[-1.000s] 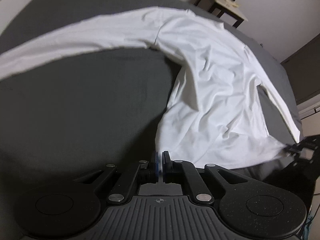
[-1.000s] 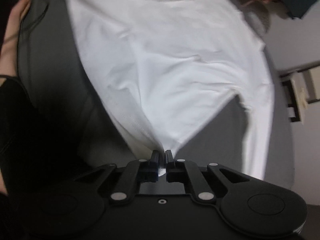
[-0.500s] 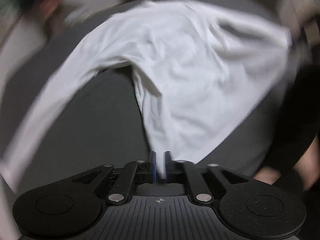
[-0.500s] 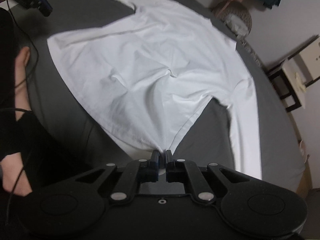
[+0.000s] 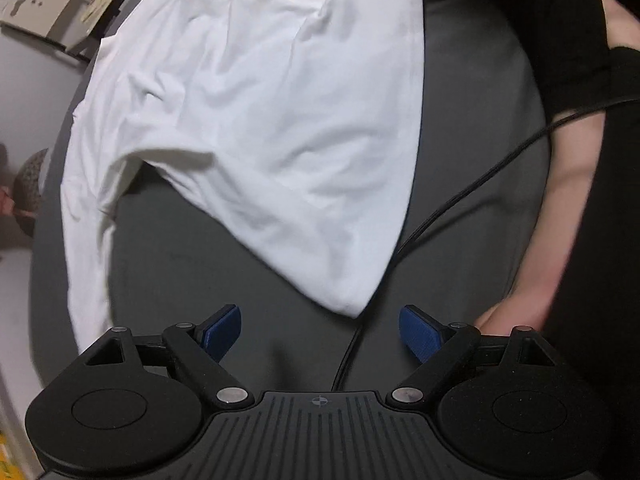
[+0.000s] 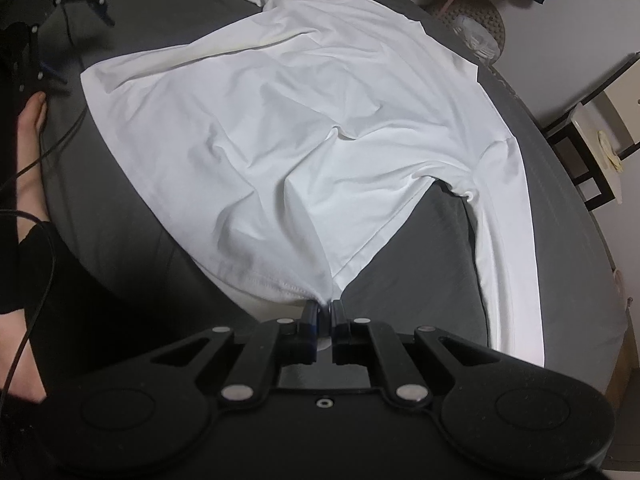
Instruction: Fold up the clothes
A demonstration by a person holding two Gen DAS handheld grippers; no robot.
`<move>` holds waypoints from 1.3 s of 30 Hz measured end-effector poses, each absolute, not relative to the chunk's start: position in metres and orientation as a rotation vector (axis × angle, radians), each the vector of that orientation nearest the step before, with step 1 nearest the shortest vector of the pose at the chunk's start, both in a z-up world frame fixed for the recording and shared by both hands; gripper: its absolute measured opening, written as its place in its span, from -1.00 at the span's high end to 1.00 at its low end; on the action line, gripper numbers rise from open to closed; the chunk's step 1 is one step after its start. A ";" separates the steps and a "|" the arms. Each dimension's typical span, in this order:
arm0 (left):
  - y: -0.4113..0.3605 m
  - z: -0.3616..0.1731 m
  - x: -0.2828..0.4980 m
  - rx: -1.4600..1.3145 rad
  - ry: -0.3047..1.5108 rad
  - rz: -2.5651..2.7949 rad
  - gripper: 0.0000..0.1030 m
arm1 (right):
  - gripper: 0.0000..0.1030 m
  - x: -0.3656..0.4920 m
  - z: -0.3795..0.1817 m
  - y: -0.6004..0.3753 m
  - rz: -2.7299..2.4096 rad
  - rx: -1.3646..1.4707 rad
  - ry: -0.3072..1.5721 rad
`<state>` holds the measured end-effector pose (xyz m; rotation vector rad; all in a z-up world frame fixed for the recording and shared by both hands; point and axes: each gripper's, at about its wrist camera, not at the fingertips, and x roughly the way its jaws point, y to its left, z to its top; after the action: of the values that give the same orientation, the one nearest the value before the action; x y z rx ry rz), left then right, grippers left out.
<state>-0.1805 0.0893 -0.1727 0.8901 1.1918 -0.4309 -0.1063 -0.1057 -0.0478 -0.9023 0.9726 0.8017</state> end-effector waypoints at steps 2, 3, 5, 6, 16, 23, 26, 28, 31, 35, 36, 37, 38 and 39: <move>0.090 -0.182 -0.181 0.912 1.167 -0.390 -0.47 | 0.87 -0.105 -0.048 -0.107 0.804 -0.903 0.968; 0.091 -0.187 -0.179 0.921 1.154 -0.354 -0.41 | 0.87 -0.103 -0.047 -0.107 0.803 -0.901 0.964; 0.098 -0.187 -0.172 0.842 1.145 -0.298 -0.41 | 0.87 -0.099 -0.046 -0.107 0.795 -0.888 0.954; 0.101 -0.188 -0.169 0.803 1.139 -0.270 -0.40 | 0.87 -0.097 -0.045 -0.108 0.789 -0.880 0.949; 0.133 -0.180 -0.138 0.520 1.084 -0.051 -0.42 | 0.86 -0.063 -0.054 -0.116 0.719 -0.812 0.963; 0.119 -0.187 -0.161 0.656 1.110 -0.262 -0.42 | 0.86 -0.047 -0.065 -0.117 0.687 -0.789 0.969; 0.113 -0.180 -0.171 0.622 1.092 -0.322 -0.42 | 0.86 -0.042 -0.067 -0.118 0.683 -0.771 0.975; 0.107 -0.182 -0.170 0.624 1.092 -0.327 -0.42 | 0.86 -0.041 -0.069 -0.119 0.684 -0.763 0.980; 0.096 -0.191 -0.163 0.673 1.110 -0.306 -0.42 | 0.86 -0.041 -0.069 -0.119 0.686 -0.759 0.982; 0.097 -0.195 -0.142 0.672 1.087 -0.178 -0.41 | 0.86 -0.042 -0.067 -0.120 0.689 -0.755 0.975; 0.102 -0.189 -0.135 0.614 1.070 -0.144 -0.30 | 0.86 -0.043 -0.066 -0.120 0.690 -0.753 0.971; 0.107 -0.183 -0.128 0.552 1.061 -0.118 -0.02 | 0.86 -0.043 -0.065 -0.121 0.689 -0.751 0.967; 0.113 -0.178 -0.121 0.488 1.063 -0.088 0.03 | 0.86 -0.042 -0.064 -0.121 0.687 -0.749 0.965; 0.117 -0.174 -0.116 0.444 1.065 -0.058 0.03 | 0.86 -0.042 -0.064 -0.122 0.684 -0.747 0.963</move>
<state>-0.1159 0.1173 -0.1744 0.4435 1.0648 -0.0581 -0.0416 -0.1218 -0.0637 -0.7467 0.9629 0.6845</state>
